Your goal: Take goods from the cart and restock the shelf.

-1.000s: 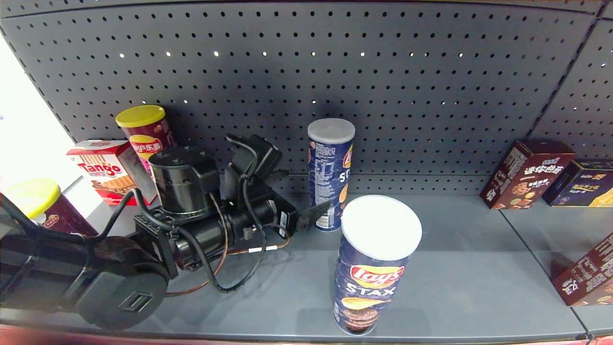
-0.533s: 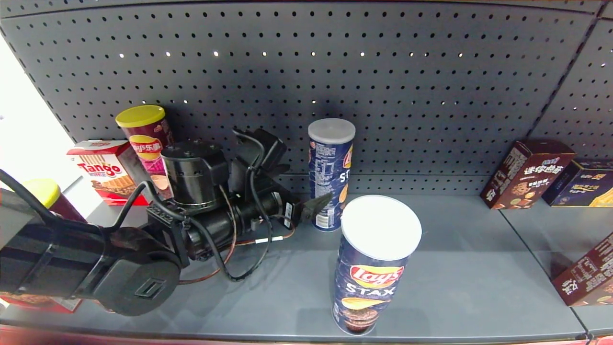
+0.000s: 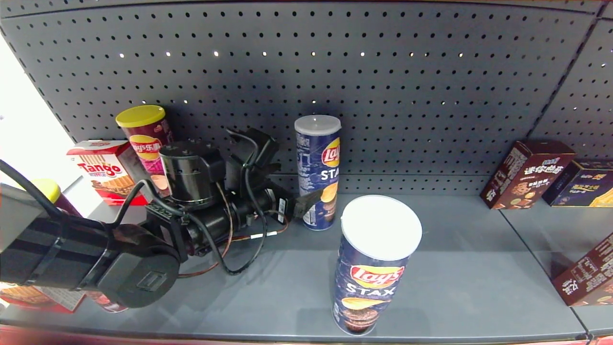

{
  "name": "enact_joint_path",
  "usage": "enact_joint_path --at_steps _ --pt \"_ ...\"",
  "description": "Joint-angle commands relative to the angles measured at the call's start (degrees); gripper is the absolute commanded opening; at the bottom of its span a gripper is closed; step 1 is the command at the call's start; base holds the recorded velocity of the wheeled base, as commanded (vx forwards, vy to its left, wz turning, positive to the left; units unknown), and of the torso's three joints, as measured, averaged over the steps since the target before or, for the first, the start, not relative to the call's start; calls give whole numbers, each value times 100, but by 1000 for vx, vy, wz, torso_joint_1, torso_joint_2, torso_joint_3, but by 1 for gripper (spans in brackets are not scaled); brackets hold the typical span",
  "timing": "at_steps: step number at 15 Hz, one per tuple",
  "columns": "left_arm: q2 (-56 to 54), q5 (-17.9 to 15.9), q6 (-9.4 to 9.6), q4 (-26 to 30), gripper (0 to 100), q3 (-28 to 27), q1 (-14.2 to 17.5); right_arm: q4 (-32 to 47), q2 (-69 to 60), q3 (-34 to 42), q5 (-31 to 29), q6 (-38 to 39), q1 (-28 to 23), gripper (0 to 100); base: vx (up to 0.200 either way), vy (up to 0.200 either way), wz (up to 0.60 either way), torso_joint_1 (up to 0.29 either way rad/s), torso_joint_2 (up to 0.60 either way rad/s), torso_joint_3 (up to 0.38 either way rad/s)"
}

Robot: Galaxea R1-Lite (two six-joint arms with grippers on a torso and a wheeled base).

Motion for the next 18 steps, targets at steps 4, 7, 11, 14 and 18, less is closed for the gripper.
enact_joint_path --at_steps 4,7,11,14,18 --pt "6 12 -7 -5 100 26 121 -1 8 0 2 0 0 100 0 0 0 0 0 0" --pt "-11 12 2 -5 100 26 209 -1 8 0 2 0 0 100 0 0 0 0 0 0" --pt "-55 3 2 -22 100 88 244 -1 8 0 2 0 0 100 0 0 0 0 0 0" --pt "-170 3 2 -58 100 246 262 -1 8 0 2 0 0 100 0 0 0 0 0 0" --pt "-319 3 2 -93 100 545 262 -1 8 0 -7 0 0 100 0 0 0 0 0 0"
